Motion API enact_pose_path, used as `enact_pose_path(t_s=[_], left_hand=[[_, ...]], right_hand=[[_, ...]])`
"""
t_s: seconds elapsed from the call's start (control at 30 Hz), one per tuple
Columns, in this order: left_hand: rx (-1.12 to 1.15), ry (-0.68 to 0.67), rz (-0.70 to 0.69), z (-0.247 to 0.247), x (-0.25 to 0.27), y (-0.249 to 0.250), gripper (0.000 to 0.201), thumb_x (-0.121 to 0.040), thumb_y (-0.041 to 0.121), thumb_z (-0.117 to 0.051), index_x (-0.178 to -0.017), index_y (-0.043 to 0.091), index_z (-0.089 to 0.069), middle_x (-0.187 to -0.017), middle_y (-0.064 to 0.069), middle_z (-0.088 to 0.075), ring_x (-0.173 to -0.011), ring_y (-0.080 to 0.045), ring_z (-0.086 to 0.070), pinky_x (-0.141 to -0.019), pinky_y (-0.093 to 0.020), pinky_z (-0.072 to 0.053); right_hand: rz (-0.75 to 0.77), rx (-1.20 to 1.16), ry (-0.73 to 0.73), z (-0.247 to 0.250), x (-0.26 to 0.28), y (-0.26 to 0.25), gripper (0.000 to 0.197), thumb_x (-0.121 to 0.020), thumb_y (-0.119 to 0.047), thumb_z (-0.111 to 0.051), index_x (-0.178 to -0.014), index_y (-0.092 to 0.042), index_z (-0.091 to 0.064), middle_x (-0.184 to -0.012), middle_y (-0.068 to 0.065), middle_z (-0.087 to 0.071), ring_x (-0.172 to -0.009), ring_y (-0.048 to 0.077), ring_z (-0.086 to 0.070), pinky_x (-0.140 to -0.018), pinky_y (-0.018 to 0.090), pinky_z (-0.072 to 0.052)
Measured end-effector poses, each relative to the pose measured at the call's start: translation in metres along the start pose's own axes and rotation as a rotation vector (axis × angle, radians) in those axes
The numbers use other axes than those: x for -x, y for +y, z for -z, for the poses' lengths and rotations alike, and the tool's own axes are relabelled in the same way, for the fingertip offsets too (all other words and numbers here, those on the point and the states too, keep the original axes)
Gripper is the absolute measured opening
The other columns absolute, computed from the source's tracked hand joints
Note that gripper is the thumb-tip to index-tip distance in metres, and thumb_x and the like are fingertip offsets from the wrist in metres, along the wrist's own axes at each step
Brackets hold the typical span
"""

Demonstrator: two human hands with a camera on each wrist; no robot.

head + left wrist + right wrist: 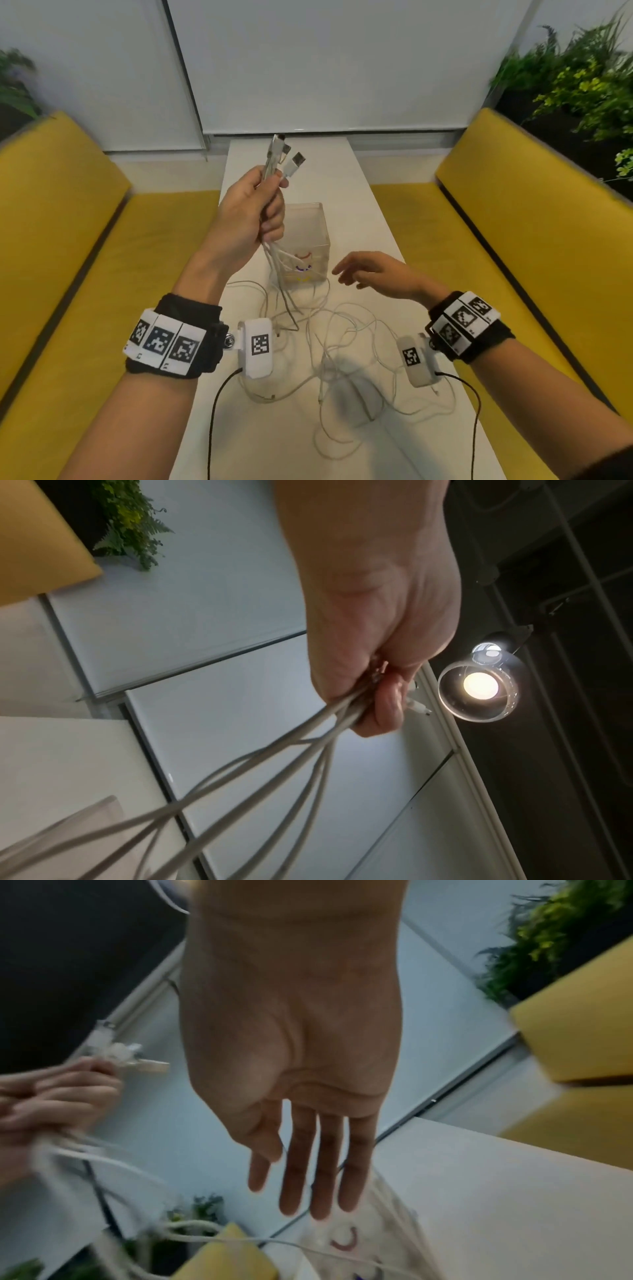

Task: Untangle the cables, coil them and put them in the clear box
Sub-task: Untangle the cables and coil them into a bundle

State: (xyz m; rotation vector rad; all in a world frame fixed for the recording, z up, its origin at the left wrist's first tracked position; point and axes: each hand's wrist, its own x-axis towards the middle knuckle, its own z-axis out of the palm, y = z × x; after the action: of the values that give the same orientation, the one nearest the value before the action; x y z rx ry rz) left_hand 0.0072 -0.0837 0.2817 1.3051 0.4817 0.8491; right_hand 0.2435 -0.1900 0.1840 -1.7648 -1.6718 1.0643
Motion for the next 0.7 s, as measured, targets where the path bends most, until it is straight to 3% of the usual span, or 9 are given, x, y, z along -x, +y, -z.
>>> enact_pose_path(t_s=[0.1,0.17,0.27,0.37,0.5,0.6,0.7], left_hand=[[-0.054,0.074,-0.002,0.009,0.004,0.015,0.024,-0.108,0.027,-0.039,-0.088,0.016,-0.045,-0.064,0.002,-0.025,-0.048,-0.009,-0.018,-0.038,-0.02,-0.015],[-0.064,0.086,0.038,0.014,0.006,0.021,0.028,-0.107,0.035,-0.039,-0.085,0.019,-0.038,-0.064,0.003,-0.024,-0.048,-0.01,-0.016,-0.039,-0.02,-0.012],[-0.072,0.029,0.14,0.016,0.011,0.018,0.036,-0.101,0.049,-0.045,-0.085,0.019,-0.032,-0.064,0.002,-0.019,-0.049,-0.012,-0.011,-0.039,-0.019,-0.01],[-0.113,-0.029,0.164,0.017,0.014,0.009,0.031,-0.103,0.039,-0.046,-0.081,0.021,-0.034,-0.061,0.003,-0.022,-0.048,-0.012,-0.013,-0.039,-0.019,-0.011],[-0.132,-0.003,0.16,0.019,0.014,0.002,0.028,-0.105,0.031,-0.046,-0.081,0.021,-0.036,-0.061,0.002,-0.021,-0.051,-0.014,-0.011,-0.042,-0.023,-0.009],[-0.181,-0.006,0.133,0.018,0.01,-0.004,0.031,-0.104,0.027,-0.048,-0.077,0.019,-0.036,-0.059,0.001,-0.024,-0.049,-0.016,-0.015,-0.043,-0.027,-0.013],[-0.221,-0.051,0.107,0.014,0.007,-0.016,0.028,-0.104,0.022,-0.05,-0.078,0.013,-0.045,-0.058,-0.003,-0.028,-0.046,-0.016,-0.024,-0.041,-0.026,-0.023]], right_hand=[[-0.12,0.103,0.019,-0.016,0.003,0.041,0.025,-0.094,-0.003,-0.051,-0.102,-0.019,-0.068,-0.098,0.005,-0.072,-0.088,0.016,-0.067,-0.085,0.036,-0.058],[-0.213,0.188,-0.031,-0.044,0.01,0.078,0.023,-0.092,-0.004,-0.056,-0.098,-0.022,-0.07,-0.099,0.005,-0.073,-0.09,0.017,-0.068,-0.087,0.035,-0.056],[-0.281,0.417,-0.172,-0.102,0.016,0.123,0.027,-0.092,-0.006,-0.055,-0.112,-0.014,-0.07,-0.119,0.007,-0.066,-0.109,0.023,-0.063,-0.093,0.028,-0.047],[-0.294,0.603,-0.156,-0.138,0.018,0.148,0.036,-0.09,-0.002,-0.047,-0.121,-0.013,-0.061,-0.123,0.008,-0.057,-0.116,0.028,-0.053,-0.094,0.029,-0.04],[-0.258,0.738,-0.216,-0.141,0.019,0.15,0.024,-0.094,-0.008,-0.046,-0.111,-0.01,-0.064,-0.116,0.011,-0.064,-0.115,0.028,-0.049,-0.092,0.031,-0.041],[-0.233,0.604,-0.155,-0.12,0.013,0.133,0.013,-0.091,-0.018,-0.057,-0.102,-0.015,-0.065,-0.104,0.007,-0.063,-0.107,0.025,-0.055,-0.083,0.025,-0.04],[-0.178,0.444,-0.063,-0.083,0.001,0.096,0.012,-0.088,-0.018,-0.062,-0.096,-0.011,-0.066,-0.098,0.006,-0.064,-0.094,0.023,-0.061,-0.078,0.025,-0.044]])
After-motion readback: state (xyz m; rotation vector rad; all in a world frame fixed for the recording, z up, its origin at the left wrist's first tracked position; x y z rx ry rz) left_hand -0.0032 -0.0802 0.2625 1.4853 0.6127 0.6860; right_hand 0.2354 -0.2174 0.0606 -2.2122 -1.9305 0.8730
